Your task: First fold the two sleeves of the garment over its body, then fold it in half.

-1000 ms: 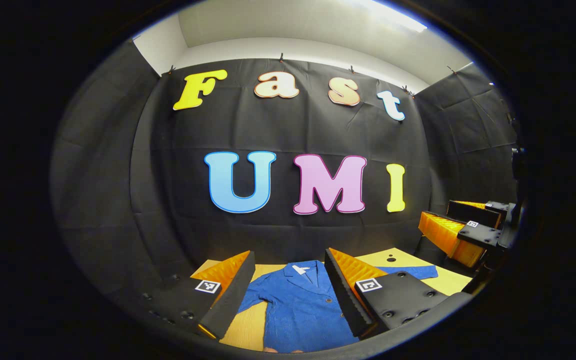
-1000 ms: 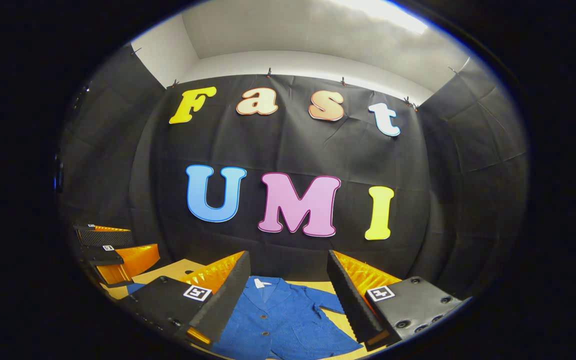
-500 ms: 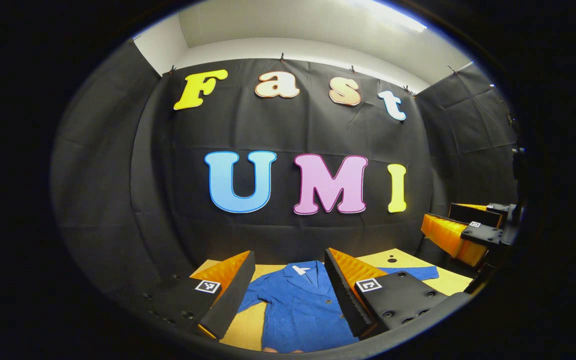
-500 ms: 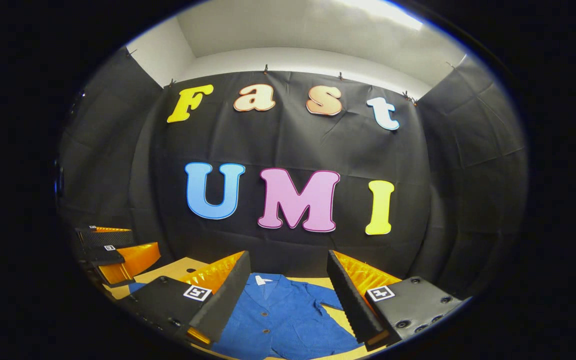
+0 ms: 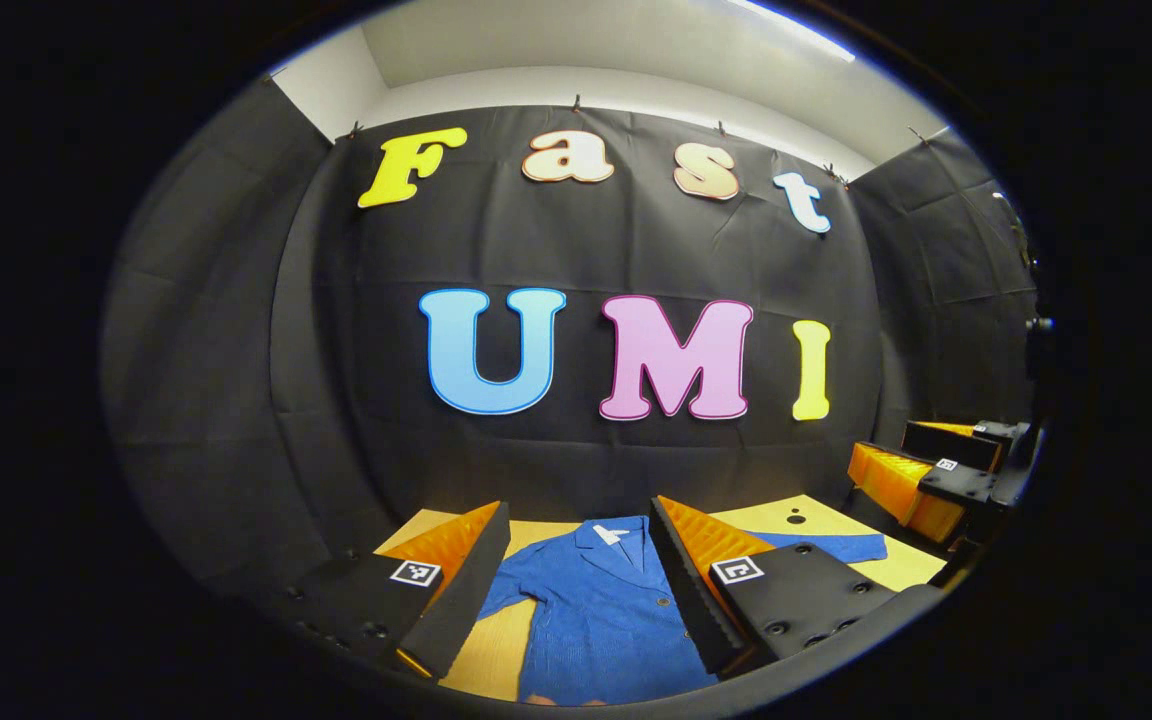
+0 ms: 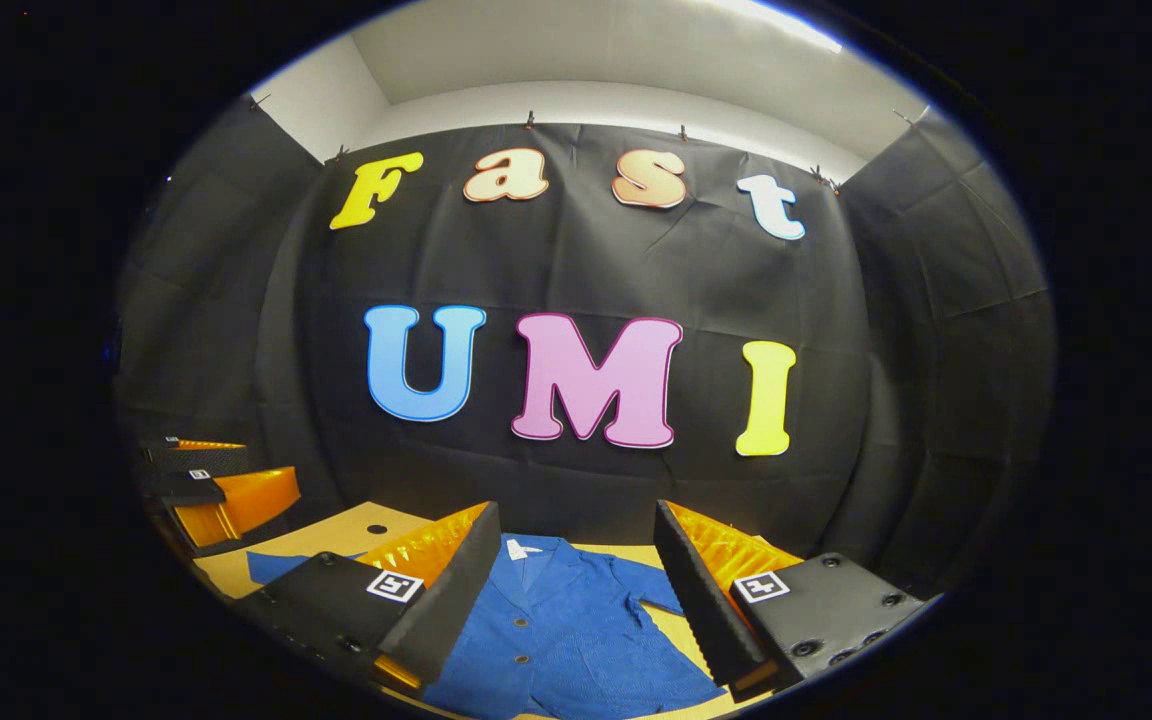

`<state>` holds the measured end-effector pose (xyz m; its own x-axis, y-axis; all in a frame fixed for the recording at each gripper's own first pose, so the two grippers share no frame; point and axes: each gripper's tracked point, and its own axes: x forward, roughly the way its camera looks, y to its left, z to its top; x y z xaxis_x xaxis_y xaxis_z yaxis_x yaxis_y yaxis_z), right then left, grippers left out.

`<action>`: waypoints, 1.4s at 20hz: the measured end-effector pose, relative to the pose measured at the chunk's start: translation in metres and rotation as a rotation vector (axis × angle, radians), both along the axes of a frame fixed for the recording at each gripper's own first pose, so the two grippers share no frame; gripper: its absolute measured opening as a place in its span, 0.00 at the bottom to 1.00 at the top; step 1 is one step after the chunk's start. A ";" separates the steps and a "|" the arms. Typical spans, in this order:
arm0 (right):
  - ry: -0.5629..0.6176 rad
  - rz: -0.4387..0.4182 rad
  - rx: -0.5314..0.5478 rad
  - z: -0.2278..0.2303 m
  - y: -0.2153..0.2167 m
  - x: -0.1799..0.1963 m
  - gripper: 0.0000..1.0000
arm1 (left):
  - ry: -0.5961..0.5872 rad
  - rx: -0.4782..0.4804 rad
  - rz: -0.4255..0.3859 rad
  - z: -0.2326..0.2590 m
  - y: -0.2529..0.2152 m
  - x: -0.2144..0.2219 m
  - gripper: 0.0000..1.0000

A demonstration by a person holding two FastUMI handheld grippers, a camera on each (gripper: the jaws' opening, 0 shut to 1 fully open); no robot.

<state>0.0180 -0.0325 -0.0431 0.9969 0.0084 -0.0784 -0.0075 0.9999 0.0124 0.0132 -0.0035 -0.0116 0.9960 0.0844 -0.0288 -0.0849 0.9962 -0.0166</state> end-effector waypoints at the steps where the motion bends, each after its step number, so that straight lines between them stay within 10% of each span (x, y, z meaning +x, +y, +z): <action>1: 0.017 -0.003 0.002 -0.010 -0.005 0.004 0.96 | 0.003 0.001 0.008 0.000 0.000 0.003 0.81; 15: 0.269 -0.213 0.009 -0.148 -0.165 0.082 0.96 | 0.112 0.068 0.044 -0.037 -0.052 0.065 0.81; 28: 0.607 -0.616 0.103 -0.315 -0.368 0.081 0.98 | 0.224 0.102 -0.147 -0.058 -0.164 0.133 0.81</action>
<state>0.0988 -0.4005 -0.3577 0.6127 -0.4823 -0.6261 0.5714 0.8176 -0.0707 0.1462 -0.1673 -0.0694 0.9676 -0.0465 -0.2484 0.0701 0.9937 0.0870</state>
